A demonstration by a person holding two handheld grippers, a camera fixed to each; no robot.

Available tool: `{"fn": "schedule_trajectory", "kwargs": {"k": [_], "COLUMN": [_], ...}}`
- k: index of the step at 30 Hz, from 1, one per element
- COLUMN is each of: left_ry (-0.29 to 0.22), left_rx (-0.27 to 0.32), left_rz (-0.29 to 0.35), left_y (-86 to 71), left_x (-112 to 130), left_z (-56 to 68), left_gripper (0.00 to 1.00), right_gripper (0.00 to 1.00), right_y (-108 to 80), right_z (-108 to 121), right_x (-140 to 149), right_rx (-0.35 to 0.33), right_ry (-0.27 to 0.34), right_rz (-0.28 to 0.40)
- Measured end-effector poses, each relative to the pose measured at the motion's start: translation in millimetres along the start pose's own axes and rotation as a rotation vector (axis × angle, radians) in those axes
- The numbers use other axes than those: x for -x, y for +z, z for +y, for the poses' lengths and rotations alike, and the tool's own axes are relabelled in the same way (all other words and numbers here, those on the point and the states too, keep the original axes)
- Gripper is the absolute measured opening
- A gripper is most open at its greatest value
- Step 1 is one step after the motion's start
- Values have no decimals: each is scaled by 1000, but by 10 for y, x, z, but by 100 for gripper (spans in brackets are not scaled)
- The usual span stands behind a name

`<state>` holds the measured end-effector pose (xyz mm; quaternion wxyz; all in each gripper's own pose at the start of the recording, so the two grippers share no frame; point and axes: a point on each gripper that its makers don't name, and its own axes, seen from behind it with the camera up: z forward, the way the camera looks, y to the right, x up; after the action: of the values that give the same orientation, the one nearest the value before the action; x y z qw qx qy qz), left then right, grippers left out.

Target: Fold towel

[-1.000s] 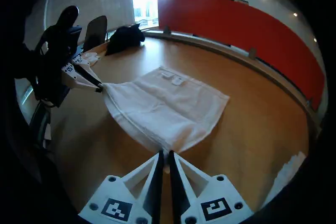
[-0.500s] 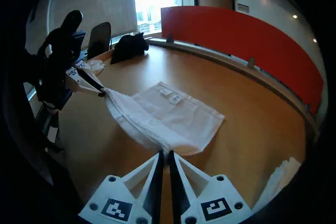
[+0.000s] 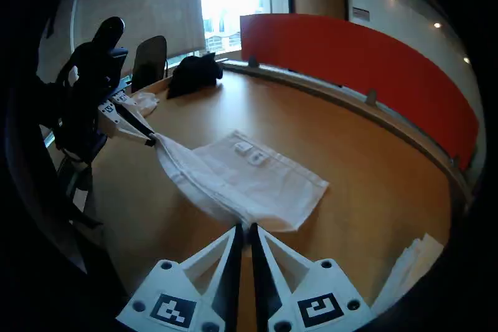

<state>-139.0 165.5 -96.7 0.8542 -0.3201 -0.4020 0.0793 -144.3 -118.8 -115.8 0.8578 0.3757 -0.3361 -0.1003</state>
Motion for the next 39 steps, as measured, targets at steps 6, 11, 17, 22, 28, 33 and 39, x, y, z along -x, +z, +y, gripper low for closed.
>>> {"fn": "schedule_trajectory", "kwargs": {"k": [6, 11, 17, 22, 28, 33, 39], "left_ry": [-15, -25, -26, -25, -25, -20, -4], "left_rx": [7, 13, 12, 10, 4, 1, -12], "left_rz": [-1, 1, -4, -9, -9, -2, -2], "left_y": [-76, -115, -93, -38, 83, 188, 314], "left_x": [-12, -16, -12, -36, -106, -197, -289], "left_z": [41, 60, 50, 19, -67, -149, -280], "left_gripper": [16, 16, 16, 16, 16, 16, 16], "right_gripper": [10, 10, 10, 10, 10, 10, 10], "right_y": [-51, -79, -61, -10, 97, 207, 351], "right_z": [-20, -42, -38, 14, 110, 215, 367], "right_x": [-30, -22, -10, -25, 3, 31, -18], "right_rx": [-7, -15, -16, -12, -9, -5, -3], "right_ry": [3, 3, 4, 6, 2, -5, -8], "right_rz": [-1, -7, -18, -25, -46, -64, -68]}}
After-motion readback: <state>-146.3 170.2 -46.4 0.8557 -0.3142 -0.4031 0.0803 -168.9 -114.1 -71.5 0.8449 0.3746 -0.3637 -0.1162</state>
